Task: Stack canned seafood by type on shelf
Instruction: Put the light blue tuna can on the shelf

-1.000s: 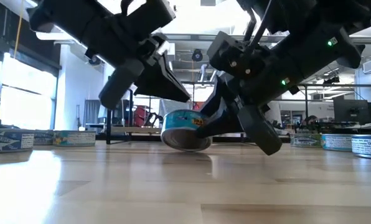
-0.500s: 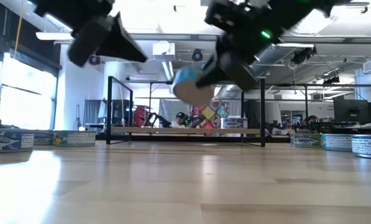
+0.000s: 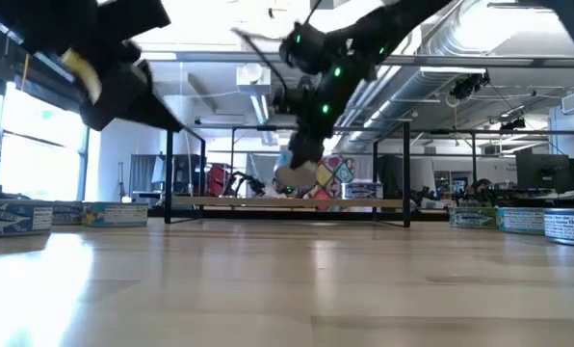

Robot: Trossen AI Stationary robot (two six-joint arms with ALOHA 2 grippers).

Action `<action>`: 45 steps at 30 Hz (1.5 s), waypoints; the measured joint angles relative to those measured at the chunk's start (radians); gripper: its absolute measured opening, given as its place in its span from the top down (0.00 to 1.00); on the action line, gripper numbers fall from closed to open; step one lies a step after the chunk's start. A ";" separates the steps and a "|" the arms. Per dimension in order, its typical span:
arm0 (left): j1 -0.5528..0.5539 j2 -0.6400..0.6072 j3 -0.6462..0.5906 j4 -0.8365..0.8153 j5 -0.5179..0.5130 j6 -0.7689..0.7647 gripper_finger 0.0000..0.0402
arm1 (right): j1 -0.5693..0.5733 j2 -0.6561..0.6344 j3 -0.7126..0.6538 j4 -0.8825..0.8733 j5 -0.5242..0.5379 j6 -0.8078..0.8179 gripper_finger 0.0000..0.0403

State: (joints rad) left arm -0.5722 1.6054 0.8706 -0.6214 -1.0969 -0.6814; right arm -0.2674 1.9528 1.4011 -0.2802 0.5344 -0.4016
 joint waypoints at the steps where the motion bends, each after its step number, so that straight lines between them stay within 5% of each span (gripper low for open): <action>1: -0.006 0.000 -0.018 0.007 0.001 -0.021 1.00 | -0.018 0.014 0.011 -0.004 -0.027 0.000 0.73; 15: -0.120 0.002 -0.155 0.212 -0.005 -0.129 1.00 | -0.060 0.071 0.062 -0.028 -0.100 0.004 0.68; 27: -0.149 0.002 -0.155 0.272 -0.013 -0.129 1.00 | -0.055 0.074 0.056 -0.083 -0.229 0.090 0.39; 45: -0.148 0.002 -0.155 0.313 -0.015 -0.127 1.00 | -0.114 0.061 0.056 -0.024 -0.241 0.236 0.57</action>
State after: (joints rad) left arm -0.7204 1.6070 0.7155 -0.3080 -1.1116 -0.8084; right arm -0.3809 2.0140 1.4574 -0.3045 0.2938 -0.1656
